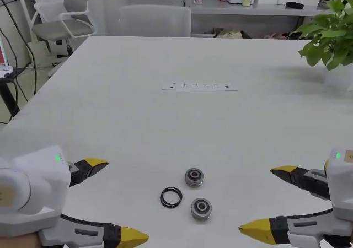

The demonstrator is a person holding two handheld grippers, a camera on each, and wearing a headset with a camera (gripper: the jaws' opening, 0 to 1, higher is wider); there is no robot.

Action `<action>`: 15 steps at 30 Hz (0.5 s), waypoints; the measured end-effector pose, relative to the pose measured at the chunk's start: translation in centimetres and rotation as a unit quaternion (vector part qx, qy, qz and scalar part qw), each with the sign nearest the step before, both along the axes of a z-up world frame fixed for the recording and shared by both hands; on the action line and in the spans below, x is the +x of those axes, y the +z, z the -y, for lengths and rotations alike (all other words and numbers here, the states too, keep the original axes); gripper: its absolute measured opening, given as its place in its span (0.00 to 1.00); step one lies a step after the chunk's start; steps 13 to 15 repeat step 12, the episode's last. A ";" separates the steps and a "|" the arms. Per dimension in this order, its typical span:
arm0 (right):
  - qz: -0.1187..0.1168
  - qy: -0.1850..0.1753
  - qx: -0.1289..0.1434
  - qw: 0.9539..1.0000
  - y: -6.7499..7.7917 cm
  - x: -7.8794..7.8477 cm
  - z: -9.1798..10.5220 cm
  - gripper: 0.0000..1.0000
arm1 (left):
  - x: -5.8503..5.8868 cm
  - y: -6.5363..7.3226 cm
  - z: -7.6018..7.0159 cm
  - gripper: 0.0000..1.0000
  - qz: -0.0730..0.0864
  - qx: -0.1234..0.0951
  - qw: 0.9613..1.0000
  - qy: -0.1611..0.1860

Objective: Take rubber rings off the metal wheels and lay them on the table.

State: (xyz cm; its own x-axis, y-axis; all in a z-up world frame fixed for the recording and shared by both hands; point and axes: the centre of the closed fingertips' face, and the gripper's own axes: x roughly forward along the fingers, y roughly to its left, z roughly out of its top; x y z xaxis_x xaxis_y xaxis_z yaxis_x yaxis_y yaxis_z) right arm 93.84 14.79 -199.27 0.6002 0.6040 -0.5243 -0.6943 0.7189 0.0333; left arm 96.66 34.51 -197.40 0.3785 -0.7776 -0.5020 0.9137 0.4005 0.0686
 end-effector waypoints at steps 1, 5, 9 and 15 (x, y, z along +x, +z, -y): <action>-0.001 0.000 -0.001 1.000 0.0 -0.1 0.0 0.89 | 0.0 0.0 0.0 0.93 0.000 0.001 1.000 0.000; -0.002 0.000 -0.001 1.000 -0.1 -0.2 -0.1 0.89 | 0.1 0.0 -0.1 0.93 -0.001 -0.001 1.000 0.002; -0.002 -0.001 -0.003 1.000 -0.1 -0.2 -0.1 0.89 | 0.2 -0.2 -0.1 0.92 -0.003 0.001 1.000 0.002; -0.003 -0.002 -0.004 1.000 -0.1 -0.2 -0.1 0.89 | 0.2 -0.2 -0.1 0.92 -0.003 0.003 1.000 0.001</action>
